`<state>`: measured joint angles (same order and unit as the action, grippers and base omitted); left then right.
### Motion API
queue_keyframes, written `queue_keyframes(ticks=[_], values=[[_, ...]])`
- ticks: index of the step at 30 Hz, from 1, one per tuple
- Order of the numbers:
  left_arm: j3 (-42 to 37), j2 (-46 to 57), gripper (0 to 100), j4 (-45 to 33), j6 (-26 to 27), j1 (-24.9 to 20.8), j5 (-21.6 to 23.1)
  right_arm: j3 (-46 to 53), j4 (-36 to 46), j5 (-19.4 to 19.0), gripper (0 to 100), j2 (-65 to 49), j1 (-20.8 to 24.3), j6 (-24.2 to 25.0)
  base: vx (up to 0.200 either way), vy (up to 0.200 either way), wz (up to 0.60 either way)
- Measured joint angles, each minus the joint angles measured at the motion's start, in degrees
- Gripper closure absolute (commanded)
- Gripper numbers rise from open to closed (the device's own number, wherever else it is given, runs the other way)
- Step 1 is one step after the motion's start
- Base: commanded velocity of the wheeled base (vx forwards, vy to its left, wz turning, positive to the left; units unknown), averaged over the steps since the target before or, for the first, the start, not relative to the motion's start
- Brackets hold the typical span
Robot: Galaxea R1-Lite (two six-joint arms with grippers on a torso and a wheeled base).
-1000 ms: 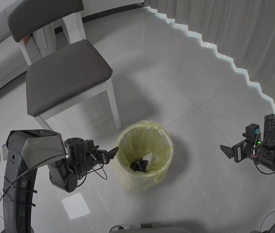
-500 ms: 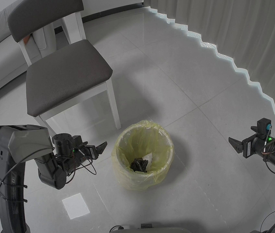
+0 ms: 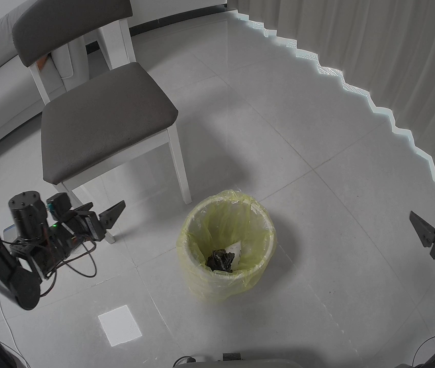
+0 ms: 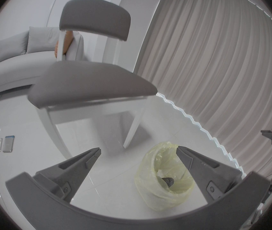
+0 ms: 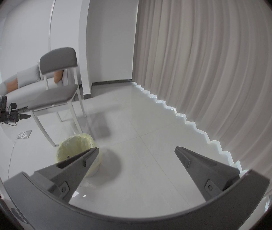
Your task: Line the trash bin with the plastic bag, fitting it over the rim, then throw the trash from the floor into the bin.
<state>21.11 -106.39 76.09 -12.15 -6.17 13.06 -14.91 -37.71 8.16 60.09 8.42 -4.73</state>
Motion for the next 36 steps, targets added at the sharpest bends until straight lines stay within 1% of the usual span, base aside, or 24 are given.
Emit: queue_keyframes(ticks=[4, 8, 13, 16, 19, 24, 31, 34, 36], values=[[-5.1, 8.5, 0, -1.6, -0.1, 1.3, 0.2, 3.4, 4.3, 0.0, 0, -10.3, -1.3, 1.0, 0.0, 0.0, 0.0], [-9.1, 16.6, 0, -4.6, -0.2, 2.5, 0.3, 5.5, 13.2, -0.2, 0, -21.1, -2.1, 1.6, 0.0, 0.0, 0.0], [-12.1, 28.1, 0, -12.4, -0.9, 3.5, 0.4, 5.8, 27.8, -0.2, 0, -35.2, -2.8, 2.2, 0.0, 0.0, 0.0], [-12.9, 35.7, 0, -19.0, -1.4, 3.8, 0.5, 5.3, 32.8, 0.0, 0, -41.9, -3.2, 4.0, 0.0, 0.0, 0.0], [-13.4, 43.4, 0, -25.4, -1.7, 4.0, 0.4, 4.9, 35.4, -0.2, 0, -46.7, -4.1, 6.2, 0.0, 0.0, 0.0], [-13.2, 55.4, 0, -35.5, -2.0, 4.3, 0.5, 5.0, 38.6, -1.6, 0, -52.8, -6.8, 8.6, 0.0, 0.0, 0.0], [-11.0, 68.1, 0, -50.6, -2.1, 4.4, 0.4, 6.1, 40.9, -2.8, 0, -57.5, -8.2, 9.6, 0.0, 0.0, 0.0], [-9.2, 72.0, 0, -55.3, -2.1, 4.4, 0.4, 6.9, 41.1, -3.0, 0, -58.4, -8.4, 9.8, 0.0, 0.0, 0.0], [-8.4, 74.2, 0, -56.6, -2.0, 4.5, 0.3, 8.1, 41.2, -3.0, 0, -58.7, -8.4, 9.6, 0.0, 0.0, 0.0]])
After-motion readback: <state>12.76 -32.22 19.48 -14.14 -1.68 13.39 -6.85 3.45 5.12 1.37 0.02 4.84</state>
